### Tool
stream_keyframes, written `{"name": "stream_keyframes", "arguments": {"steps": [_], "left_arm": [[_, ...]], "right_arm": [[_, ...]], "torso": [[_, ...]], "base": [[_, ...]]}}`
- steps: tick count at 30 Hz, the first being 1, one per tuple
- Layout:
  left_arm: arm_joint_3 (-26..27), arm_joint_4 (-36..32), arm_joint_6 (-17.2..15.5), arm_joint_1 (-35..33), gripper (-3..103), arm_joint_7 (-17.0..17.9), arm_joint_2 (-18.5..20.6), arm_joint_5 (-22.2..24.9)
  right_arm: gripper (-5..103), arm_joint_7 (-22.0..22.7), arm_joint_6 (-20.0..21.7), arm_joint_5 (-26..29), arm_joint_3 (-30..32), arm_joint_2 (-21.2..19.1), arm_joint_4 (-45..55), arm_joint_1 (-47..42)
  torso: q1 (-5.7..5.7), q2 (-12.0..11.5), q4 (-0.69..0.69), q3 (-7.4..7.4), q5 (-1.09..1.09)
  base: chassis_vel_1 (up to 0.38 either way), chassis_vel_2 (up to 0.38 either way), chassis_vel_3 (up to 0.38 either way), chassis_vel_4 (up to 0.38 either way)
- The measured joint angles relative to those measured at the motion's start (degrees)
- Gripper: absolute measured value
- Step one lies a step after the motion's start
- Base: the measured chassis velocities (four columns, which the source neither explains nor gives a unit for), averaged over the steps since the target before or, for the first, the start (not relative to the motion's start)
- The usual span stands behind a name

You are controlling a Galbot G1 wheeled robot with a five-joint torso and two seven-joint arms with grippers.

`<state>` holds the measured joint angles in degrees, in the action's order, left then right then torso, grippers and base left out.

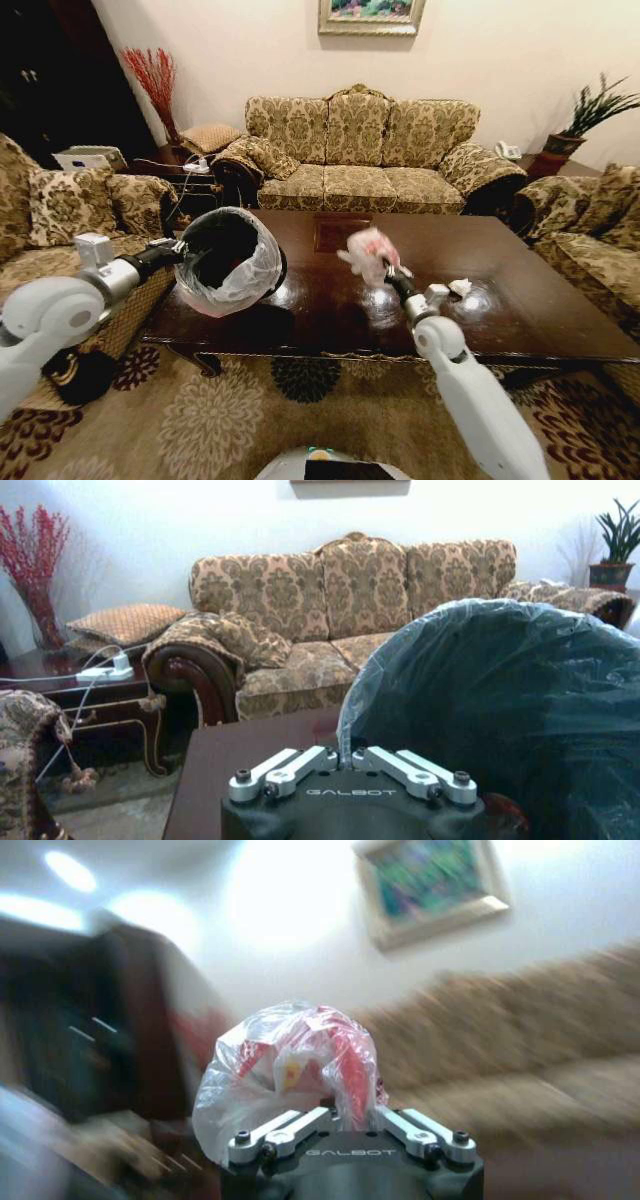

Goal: Move to the front of the table and place the trash on the table into the trash bin.

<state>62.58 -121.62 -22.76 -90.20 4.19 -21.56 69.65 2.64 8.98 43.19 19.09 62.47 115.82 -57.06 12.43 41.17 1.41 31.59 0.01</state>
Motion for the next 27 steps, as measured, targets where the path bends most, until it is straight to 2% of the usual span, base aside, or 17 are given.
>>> {"name": "stream_keyframes", "arguments": {"steps": [1,2,3,6,7,9,11,12,15,16,19,24,27], "left_arm": [[-0.31,0.0,0.01,0.0,2,0.01,0.24,-0.16],[-0.83,-0.25,0.02,-0.17,2,0.04,0.66,-0.48],[-0.83,-0.25,0.02,-0.17,2,0.04,0.66,-0.48],[-1.47,-2.6,-0.13,-1.76,2,-0.25,2.0,-0.56],[-1.47,-2.6,-0.13,-1.76,2,-0.25,2.0,-0.56],[-1.95,-4.34,-0.94,-2.22,2,-0.28,3.17,-0.34],[-1.95,-5.29,-2.34,-2.3,2,-0.17,4.06,0.5],[-1.95,-5.29,-2.34,-2.3,2,-0.17,4.06,0.5],[-1.61,-5.92,-5.15,-1.97,2,1.22,7.56,5.31],[-1.61,-5.92,-5.15,-1.97,2,1.22,7.56,5.31],[-1.11,-4.97,-5.99,-1.22,2,2.52,10.74,9.45],[-1.08,-4.69,-5.83,-0.7,2,3.85,11.81,13.77],[-1.08,-5.06,-5.82,-0.6,2,4.03,11.78,14.81]], "right_arm": [[0,-1.28,-0.06,2.78,-0.48,-0.81,2.33,0.9],[0,-3.64,0.2,7.78,-1.58,-2.2,5.86,3.07],[0,-3.64,0.2,7.78,-1.58,-2.2,5.86,3.07],[0,-7.79,1.69,16.99,-6.2,-5.23,10.75,10.29],[0,-7.79,1.69,16.99,-6.2,-5.23,10.75,10.29],[0,-9.46,2.49,20.86,-10.47,-6.07,12.26,16.34],[0,-10.93,2.87,22.01,-12.84,-5.91,12.43,19.38],[0,-10.93,2.87,22.01,-12.84,-5.91,12.43,19.38],[0,-13.35,3.58,21.74,-16.86,-5.29,11.42,22.26],[0,-13.35,3.58,21.74,-16.86,-5.29,11.42,22.26],[0,-16.0,3.54,17.63,-19.32,-4.7,8.43,21.83],[0,-17.76,2.99,14.08,-22.08,-3.6,5.78,20.56],[-1,-18.2,2.8,12.31,-23.23,-3.03,4.66,20.88]], "torso": [[0.0,0.0,0.0,0.0,0.0],[0.0,0.0,0.0,0.0,0.0],[0.0,0.0,0.0,0.0,0.0],[0.0,0.0,0.01,0.0,-0.01],[0.0,0.0,0.01,0.0,-0.01],[0.0,0.0,0.0,0.0,0.0],[0.0,0.0,0.01,0.0,0.0],[0.0,0.0,0.01,0.0,0.0],[0.0,0.0,0.02,0.0,-0.02],[0.0,0.0,0.02,0.0,-0.02],[0.0,0.0,0.0,0.0,0.02],[0.0,0.0,0.01,0.01,0.0],[0.0,0.0,0.0,0.0,-0.01]], "base": [[0.0,0.0,0.0,0.0],[0.0,0.0,0.0,0.0],[0.0,0.0,0.0,0.0],[0.0,0.0,0.0,0.0],[0.0,0.0,0.0,0.0],[0.0,0.0,0.0,0.0],[0.0,0.0,0.0,0.0],[0.0,0.0,0.0,0.0],[0.0,0.0,0.0,0.0],[0.0,0.0,0.0,0.0],[0.0,0.0,0.0,0.0],[0.0,0.0,0.0,0.0],[0.0,0.0,0.0,0.0]]}}
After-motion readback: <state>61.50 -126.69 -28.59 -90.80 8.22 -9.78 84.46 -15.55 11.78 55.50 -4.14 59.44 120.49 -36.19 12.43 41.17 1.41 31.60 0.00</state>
